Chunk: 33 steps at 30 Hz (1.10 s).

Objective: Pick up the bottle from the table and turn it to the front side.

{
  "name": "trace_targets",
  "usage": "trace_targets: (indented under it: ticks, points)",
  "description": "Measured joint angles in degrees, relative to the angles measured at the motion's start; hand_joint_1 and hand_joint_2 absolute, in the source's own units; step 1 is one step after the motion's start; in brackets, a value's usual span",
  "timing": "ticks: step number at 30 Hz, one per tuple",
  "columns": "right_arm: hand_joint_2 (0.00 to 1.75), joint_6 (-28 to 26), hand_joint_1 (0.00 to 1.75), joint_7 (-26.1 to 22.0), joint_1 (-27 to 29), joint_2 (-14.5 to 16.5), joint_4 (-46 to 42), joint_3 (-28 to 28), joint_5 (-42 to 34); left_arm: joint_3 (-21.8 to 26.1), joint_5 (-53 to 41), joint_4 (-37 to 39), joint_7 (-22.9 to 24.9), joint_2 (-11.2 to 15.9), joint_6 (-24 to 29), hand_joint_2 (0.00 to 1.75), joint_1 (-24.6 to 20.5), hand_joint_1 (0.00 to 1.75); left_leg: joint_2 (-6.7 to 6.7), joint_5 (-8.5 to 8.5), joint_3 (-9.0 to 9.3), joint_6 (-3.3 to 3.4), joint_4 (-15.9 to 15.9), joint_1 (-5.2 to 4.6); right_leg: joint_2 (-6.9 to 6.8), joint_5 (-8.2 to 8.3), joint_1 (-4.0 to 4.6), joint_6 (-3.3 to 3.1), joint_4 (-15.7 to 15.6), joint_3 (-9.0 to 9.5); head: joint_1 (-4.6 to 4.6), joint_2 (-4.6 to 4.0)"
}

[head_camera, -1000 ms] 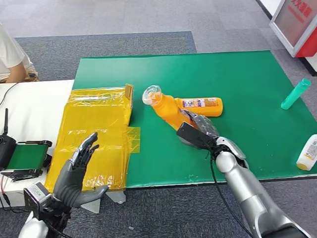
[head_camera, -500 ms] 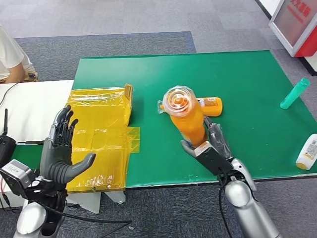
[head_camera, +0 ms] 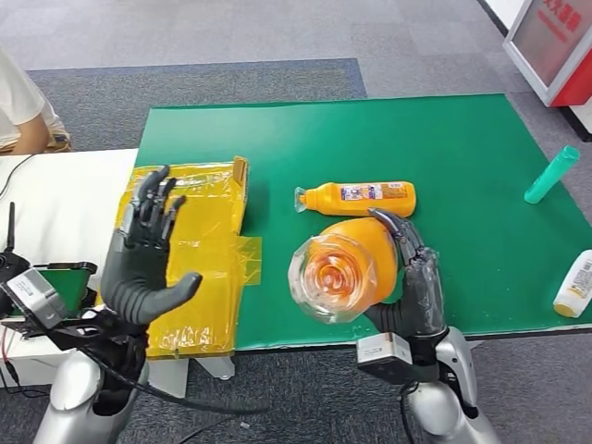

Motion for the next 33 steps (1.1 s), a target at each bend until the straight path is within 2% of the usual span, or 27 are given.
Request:
trace_targets:
  ticks: [3,8,14,17,21,23,27,33]
  points:
    - [1.75,0.09,1.75,0.15,-0.5,0.12,0.49,1.28,0.32,-4.29,4.79,0.11,1.24,0.23,-6.9,1.75,-0.87,0.0,0.0,-0.02,-0.01,0.02,0.0,-0.02,0.0,0.0,-0.02,0.01,0.0,0.01,0.0,0.0]
    - [1.75,0.31,1.75,0.46,-1.56,0.49,1.56,2.8,0.15,-9.49,3.02,0.94,1.98,0.02,-6.84,1.75,-3.02,0.0,0.0,0.01,0.0,0.01,0.0,-0.03,0.0,0.02,-0.03,0.0,0.0,0.01,-0.01,0.0]
    - [1.75,0.55,1.75,1.34,-2.25,0.6,1.96,3.56,0.45,-11.74,1.91,1.42,2.29,-0.18,-6.73,1.75,-4.56,0.0,0.0,0.03,0.0,0.01,0.0,-0.03,0.0,0.02,-0.02,0.0,0.0,0.0,-0.01,0.0]
    - [1.75,0.51,1.75,2.04,-2.94,0.64,2.23,3.97,1.07,-12.72,-3.61,1.41,1.78,-0.44,-4.21,1.75,-5.63,0.0,0.0,0.02,0.0,0.01,0.0,-0.03,0.0,0.02,-0.02,0.0,0.0,0.01,0.0,0.0]
    - [1.75,0.07,1.75,2.96,-3.63,0.65,2.57,4.65,2.32,-13.34,-18.89,0.5,-1.55,-1.51,5.5,1.75,-5.98,0.0,0.0,0.02,-0.01,0.02,0.0,-0.03,0.0,0.02,-0.03,0.0,0.0,0.01,0.0,0.0]
    - [1.75,0.03,1.75,3.64,-4.06,0.65,2.69,5.07,3.49,-13.53,-22.59,-0.23,-1.95,-1.99,8.09,1.75,-6.01,0.0,0.0,0.02,-0.01,0.02,0.0,-0.03,0.0,0.02,-0.02,0.0,0.0,0.01,0.0,0.0]
    - [1.75,-0.06,1.75,4.38,-5.07,0.65,2.98,5.99,4.74,-14.13,-24.85,-0.82,-1.98,-2.81,9.61,1.75,-6.11,0.0,0.0,0.02,-0.01,0.02,0.0,-0.03,0.0,0.01,-0.02,0.0,0.0,0.0,-0.01,0.0]
    - [1.75,-0.52,1.75,5.08,-6.57,0.65,3.66,7.01,5.13,-14.82,-22.63,-0.8,-1.79,-3.65,9.32,1.75,-7.06,0.0,0.0,0.02,0.0,0.02,0.0,-0.03,0.0,0.02,-0.02,0.0,0.0,0.01,0.0,0.0]
